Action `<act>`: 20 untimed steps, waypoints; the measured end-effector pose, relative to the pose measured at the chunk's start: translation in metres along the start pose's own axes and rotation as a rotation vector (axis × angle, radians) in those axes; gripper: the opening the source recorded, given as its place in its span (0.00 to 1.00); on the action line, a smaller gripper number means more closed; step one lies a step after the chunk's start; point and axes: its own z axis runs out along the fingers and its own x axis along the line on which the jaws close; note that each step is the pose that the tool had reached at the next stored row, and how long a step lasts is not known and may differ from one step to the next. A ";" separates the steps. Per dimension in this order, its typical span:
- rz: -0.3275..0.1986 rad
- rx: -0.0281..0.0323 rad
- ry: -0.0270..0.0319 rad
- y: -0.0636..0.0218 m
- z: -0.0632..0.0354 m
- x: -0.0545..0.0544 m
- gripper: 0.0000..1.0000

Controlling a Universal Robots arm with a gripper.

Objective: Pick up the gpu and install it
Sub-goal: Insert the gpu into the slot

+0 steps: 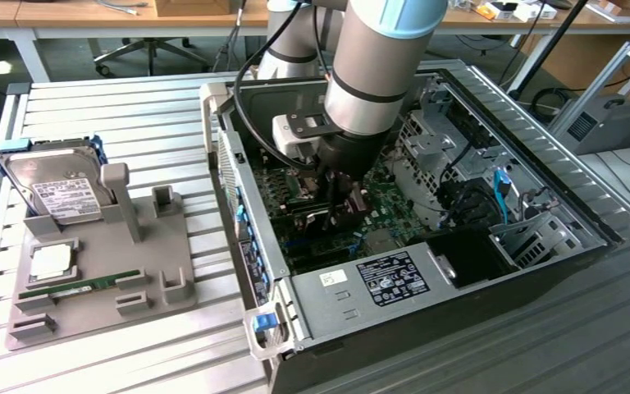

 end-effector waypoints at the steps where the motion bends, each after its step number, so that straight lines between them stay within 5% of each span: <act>1: 0.000 0.0000 0.0000 0.0000 0.0000 0.000 0.50; 6: 0.000 0.0000 0.0000 0.0000 0.0000 0.000 0.27; 20: 0.000 -0.0002 0.0005 0.0000 0.0020 0.000 0.27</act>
